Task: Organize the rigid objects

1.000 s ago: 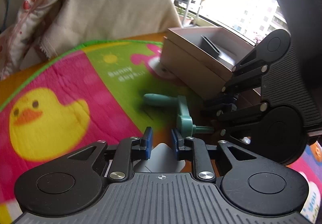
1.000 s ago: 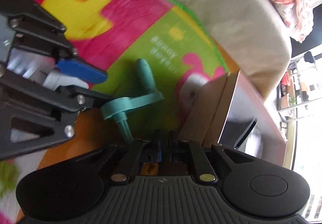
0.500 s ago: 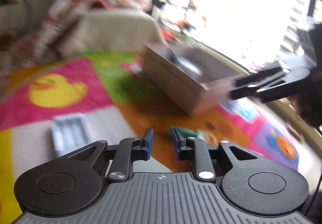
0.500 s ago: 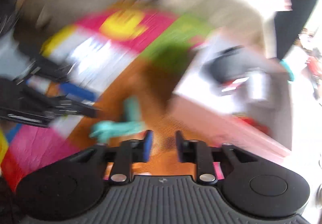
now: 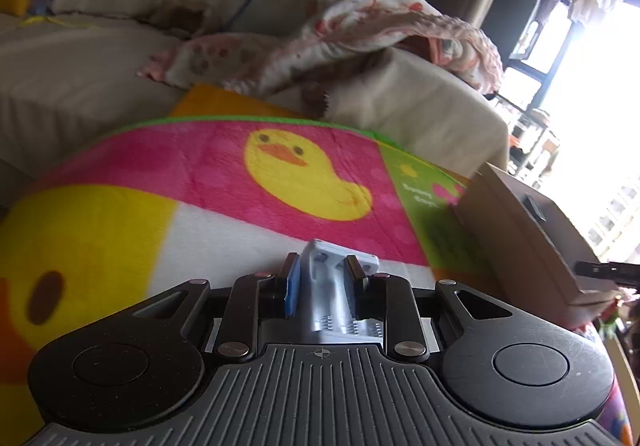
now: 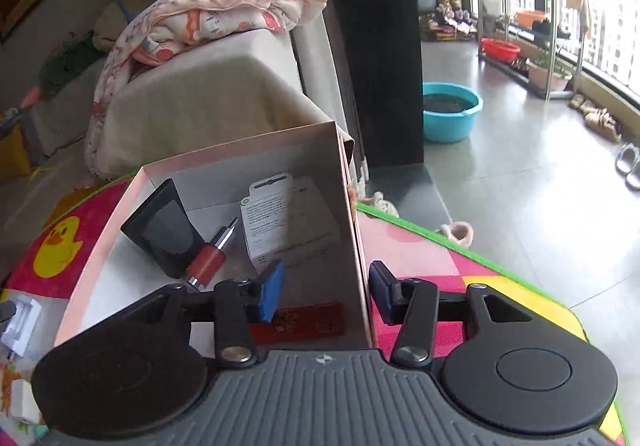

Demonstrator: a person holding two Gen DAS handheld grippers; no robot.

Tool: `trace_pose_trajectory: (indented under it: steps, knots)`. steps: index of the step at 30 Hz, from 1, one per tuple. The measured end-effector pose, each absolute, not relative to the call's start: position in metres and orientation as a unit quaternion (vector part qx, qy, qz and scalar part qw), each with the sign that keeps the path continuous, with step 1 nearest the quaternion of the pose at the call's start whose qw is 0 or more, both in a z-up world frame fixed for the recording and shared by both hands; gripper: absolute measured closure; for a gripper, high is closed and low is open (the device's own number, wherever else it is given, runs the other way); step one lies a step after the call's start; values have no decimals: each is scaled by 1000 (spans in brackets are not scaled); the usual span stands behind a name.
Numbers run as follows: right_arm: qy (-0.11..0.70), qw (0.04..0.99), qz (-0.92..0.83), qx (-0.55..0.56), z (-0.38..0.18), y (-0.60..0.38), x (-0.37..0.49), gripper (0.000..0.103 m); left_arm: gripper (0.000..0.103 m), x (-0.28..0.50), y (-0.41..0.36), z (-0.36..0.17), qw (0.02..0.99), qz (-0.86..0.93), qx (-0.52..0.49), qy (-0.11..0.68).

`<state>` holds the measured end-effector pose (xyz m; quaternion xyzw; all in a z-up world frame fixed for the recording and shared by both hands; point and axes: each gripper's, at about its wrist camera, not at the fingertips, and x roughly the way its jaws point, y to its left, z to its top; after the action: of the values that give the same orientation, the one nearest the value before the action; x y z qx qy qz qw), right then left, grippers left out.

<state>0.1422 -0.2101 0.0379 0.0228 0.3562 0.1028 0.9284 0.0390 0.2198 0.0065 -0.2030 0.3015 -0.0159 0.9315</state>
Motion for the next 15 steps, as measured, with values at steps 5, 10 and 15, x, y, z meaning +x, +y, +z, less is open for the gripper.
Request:
trace_pose_trajectory:
  steps: [5,10,15]
  knots:
    - [347,923,162,-32,31,-149,151,57,76,46,187,4,924,-94,-185,320]
    - [341,920,189,-33,44,-145,132,51,75,23,153,18,926,-139,-142,321]
    - [321,905,274,-57,68,-180,54,9,76,-31,119,42,921,-217,-73,314]
